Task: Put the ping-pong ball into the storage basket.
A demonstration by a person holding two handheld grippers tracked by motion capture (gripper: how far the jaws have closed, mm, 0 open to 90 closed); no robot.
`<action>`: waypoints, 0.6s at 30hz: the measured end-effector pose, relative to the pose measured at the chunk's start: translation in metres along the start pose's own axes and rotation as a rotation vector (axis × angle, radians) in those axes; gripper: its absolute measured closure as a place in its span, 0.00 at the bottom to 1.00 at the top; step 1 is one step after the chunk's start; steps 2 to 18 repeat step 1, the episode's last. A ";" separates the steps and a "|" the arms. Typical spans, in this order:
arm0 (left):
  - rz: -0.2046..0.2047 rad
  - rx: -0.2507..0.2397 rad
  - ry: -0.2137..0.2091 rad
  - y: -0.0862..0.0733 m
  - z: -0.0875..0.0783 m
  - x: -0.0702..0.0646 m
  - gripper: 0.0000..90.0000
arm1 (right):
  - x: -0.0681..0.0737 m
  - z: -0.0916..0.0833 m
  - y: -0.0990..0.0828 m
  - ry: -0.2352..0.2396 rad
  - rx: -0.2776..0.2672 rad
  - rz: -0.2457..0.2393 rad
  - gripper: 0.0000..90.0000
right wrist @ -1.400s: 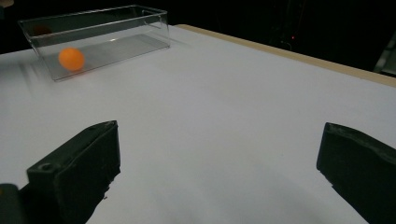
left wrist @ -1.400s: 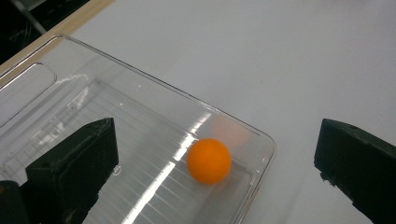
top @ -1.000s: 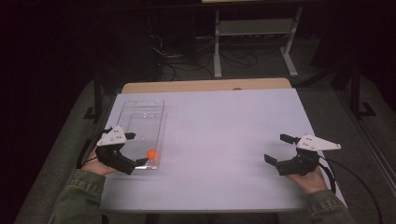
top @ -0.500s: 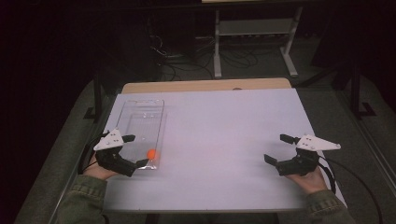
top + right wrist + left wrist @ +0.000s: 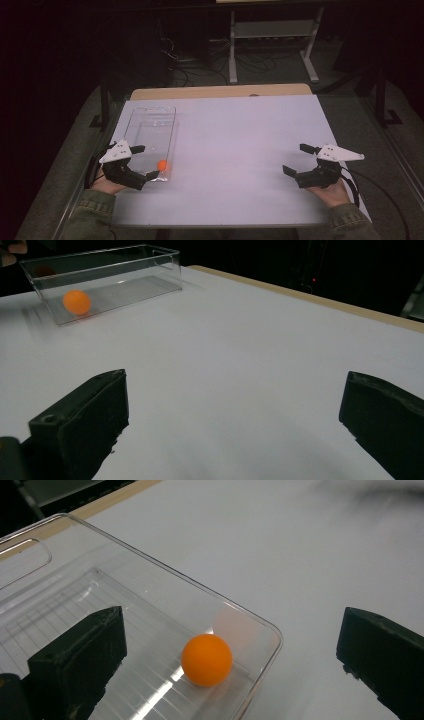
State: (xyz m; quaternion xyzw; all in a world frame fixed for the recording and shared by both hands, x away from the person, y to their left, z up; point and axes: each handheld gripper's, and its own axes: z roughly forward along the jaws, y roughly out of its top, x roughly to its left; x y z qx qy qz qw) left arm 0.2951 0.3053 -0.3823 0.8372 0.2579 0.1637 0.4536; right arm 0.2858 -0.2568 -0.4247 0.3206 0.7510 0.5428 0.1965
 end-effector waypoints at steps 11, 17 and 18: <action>0.000 0.002 0.000 0.000 0.000 0.000 0.00 | 0.000 0.000 0.000 0.000 0.000 -0.002 0.00; 0.000 0.002 0.000 0.000 0.000 0.000 0.00 | 0.000 0.000 0.000 0.000 0.000 -0.002 0.00; 0.000 0.002 0.000 0.000 0.000 0.000 0.00 | 0.000 0.000 0.000 0.000 0.000 -0.002 0.00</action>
